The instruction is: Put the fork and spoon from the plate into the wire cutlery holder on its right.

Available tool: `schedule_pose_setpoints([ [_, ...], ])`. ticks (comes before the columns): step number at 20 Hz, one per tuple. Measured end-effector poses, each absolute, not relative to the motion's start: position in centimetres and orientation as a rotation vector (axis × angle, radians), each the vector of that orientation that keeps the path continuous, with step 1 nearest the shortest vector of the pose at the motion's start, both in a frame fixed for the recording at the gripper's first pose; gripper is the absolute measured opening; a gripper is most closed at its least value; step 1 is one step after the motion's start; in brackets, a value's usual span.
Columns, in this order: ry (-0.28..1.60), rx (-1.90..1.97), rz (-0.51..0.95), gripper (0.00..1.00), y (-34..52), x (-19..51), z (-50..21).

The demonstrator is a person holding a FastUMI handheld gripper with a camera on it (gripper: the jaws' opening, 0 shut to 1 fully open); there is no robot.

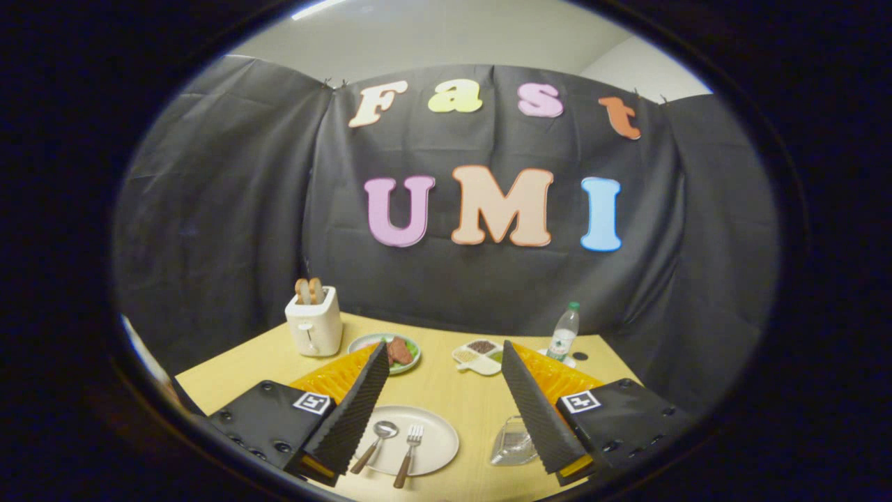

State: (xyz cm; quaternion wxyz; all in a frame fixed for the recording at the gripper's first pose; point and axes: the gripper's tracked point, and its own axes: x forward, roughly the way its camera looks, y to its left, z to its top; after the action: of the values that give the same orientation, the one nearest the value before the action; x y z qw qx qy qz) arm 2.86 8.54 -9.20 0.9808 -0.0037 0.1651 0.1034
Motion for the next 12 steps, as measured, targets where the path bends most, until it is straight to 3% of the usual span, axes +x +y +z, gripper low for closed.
schedule_pose_setpoints([
  [12,0.633,-0.094,0.303,1.00,10.8,4.1,-19.1],
])
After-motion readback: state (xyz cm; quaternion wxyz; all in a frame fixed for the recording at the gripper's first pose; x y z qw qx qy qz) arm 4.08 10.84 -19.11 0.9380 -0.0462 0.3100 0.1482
